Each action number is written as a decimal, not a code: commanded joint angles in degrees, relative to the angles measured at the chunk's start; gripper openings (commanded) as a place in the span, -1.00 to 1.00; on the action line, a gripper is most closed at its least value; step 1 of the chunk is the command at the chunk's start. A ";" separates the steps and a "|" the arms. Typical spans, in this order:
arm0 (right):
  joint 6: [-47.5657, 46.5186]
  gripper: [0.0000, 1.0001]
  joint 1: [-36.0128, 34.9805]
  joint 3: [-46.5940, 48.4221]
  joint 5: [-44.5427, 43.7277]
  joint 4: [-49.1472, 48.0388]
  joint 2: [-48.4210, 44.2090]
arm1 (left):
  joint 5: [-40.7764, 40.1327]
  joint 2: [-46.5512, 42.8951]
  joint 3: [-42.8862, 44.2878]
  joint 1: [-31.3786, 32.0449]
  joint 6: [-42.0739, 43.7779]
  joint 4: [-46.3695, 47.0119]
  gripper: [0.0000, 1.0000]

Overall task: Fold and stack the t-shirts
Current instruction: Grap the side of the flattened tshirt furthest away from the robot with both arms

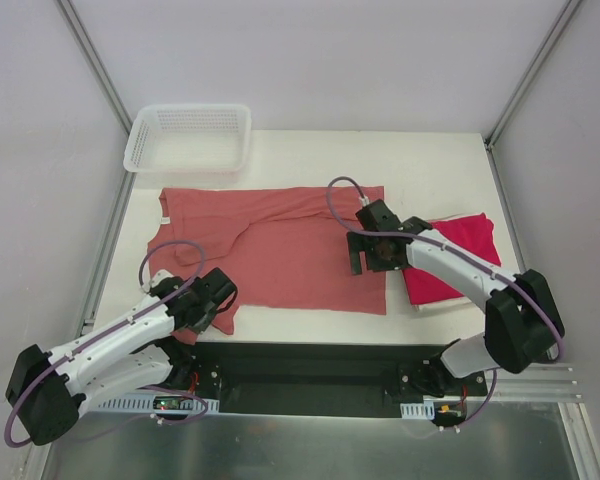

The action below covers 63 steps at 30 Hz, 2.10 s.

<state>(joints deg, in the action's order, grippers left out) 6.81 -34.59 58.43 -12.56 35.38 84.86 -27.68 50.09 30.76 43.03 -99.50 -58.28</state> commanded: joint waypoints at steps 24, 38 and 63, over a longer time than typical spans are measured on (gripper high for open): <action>5.85 0.35 -13.40 -12.82 0.70 6.02 -5.15 | -5.63 -0.61 4.57 -0.49 5.28 -5.18 -1.00; 0.05 -0.14 -9.19 -12.12 4.20 1.63 0.92 | -7.56 3.52 8.00 -0.66 9.06 -4.04 -1.00; -4.87 -0.99 -5.14 -1.15 2.54 7.07 1.71 | -9.49 14.24 21.61 -10.59 30.41 4.40 -1.00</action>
<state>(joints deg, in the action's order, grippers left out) 3.36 -41.45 51.33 -8.27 40.14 86.43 -33.74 61.58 47.46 34.15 -76.55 -56.77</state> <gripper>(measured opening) 0.019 0.010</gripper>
